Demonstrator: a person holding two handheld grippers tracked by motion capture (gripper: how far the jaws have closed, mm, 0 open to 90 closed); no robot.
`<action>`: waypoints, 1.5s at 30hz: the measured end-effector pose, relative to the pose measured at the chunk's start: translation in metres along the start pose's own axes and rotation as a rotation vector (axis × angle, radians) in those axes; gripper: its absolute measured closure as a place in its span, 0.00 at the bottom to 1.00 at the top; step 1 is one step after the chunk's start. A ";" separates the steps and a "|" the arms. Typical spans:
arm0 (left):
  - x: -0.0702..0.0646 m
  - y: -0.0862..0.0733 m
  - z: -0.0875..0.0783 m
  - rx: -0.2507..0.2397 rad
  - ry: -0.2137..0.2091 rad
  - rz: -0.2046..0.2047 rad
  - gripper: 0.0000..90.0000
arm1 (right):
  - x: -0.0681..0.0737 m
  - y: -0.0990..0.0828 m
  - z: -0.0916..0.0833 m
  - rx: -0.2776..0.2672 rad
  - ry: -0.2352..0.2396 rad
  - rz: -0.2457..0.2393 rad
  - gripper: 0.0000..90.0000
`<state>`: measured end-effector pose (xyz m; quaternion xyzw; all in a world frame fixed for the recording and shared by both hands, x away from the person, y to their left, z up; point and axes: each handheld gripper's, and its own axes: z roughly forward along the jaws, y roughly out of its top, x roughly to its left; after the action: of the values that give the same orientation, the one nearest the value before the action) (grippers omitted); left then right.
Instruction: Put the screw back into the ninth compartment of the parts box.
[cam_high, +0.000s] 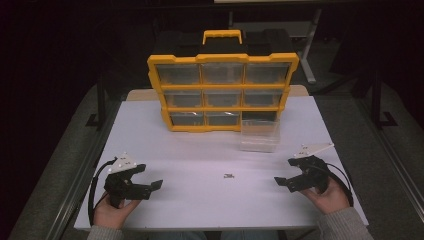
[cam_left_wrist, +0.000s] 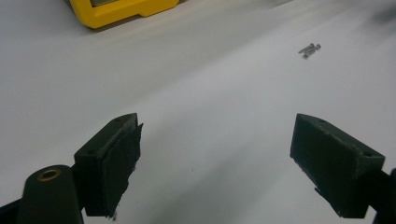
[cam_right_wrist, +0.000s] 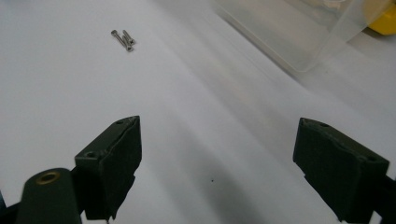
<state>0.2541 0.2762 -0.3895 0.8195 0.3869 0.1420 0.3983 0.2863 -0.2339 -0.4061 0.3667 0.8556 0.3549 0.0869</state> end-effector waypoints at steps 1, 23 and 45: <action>0.000 0.000 0.000 0.002 0.001 0.003 0.17 | 0.000 0.000 0.000 -0.003 0.003 0.000 0.16; -0.002 0.000 0.002 0.012 -0.004 -0.008 0.17 | 0.007 0.017 0.005 0.023 0.044 -0.042 0.17; -0.003 0.001 0.002 0.017 -0.003 0.009 0.17 | 0.032 0.066 0.041 0.136 0.170 -0.190 0.41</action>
<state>0.2534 0.2727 -0.3897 0.8248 0.3840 0.1393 0.3910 0.3174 -0.1576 -0.3880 0.2577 0.9128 0.3161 0.0223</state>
